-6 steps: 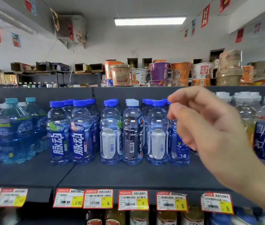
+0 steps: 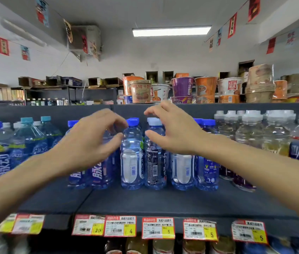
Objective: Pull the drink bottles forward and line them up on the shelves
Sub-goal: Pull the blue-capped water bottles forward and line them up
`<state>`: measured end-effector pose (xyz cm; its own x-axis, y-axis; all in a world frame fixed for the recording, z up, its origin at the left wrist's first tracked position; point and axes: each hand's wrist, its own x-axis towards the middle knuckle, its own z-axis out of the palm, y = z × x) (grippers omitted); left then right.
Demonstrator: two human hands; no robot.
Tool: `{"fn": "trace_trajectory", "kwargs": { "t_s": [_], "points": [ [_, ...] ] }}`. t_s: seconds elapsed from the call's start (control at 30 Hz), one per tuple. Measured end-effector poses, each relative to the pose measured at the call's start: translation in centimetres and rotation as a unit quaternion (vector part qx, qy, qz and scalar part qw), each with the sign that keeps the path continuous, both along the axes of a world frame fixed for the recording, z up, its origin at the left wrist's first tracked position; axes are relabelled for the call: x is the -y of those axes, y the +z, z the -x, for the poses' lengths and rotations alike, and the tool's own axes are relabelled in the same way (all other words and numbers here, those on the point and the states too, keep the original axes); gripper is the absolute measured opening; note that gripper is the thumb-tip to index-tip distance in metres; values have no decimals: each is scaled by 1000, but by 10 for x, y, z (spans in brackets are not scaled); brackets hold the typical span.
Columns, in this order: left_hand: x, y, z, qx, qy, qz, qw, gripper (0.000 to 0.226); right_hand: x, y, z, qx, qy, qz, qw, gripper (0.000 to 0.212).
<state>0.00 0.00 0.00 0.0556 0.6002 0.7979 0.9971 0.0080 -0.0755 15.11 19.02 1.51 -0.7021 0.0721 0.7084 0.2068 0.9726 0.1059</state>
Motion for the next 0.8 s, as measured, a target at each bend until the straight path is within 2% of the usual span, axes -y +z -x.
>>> {"fn": "trace_trajectory", "kwargs": {
  "t_s": [0.1, 0.17, 0.27, 0.37, 0.47, 0.53, 0.67, 0.8],
  "points": [
    [-46, 40, 28, -76, 158, 77, 982, 74, -29, 15, 28, 76, -99, -85, 989, 80],
    [-69, 40, 39, -120, 219, 149, 957, 102, -41, 19, 40, 134, -151, -129, 971, 91],
    [-98, 39, 47, -144, 228, 198, 942, 119, -47, 20, 49, 162, -179, -174, 955, 95],
    [-114, 33, 50, -142, 245, 221, 933, 115, -53, 21, 51, 165, -152, -124, 967, 91],
    [-121, 26, 58, -47, 200, 238, 949, 102, -54, 26, 53, 192, -115, -26, 974, 77],
    [-122, 24, 62, -11, 170, 232, 958, 96, -53, 27, 54, 192, -95, 4, 977, 68],
    [-120, 26, 62, 17, 140, 221, 965, 92, -52, 22, 54, 195, -101, 47, 975, 86],
    [-112, 31, 62, 37, 112, 210, 971, 86, -49, 25, 52, 208, -94, 78, 971, 79]
  ]
}}
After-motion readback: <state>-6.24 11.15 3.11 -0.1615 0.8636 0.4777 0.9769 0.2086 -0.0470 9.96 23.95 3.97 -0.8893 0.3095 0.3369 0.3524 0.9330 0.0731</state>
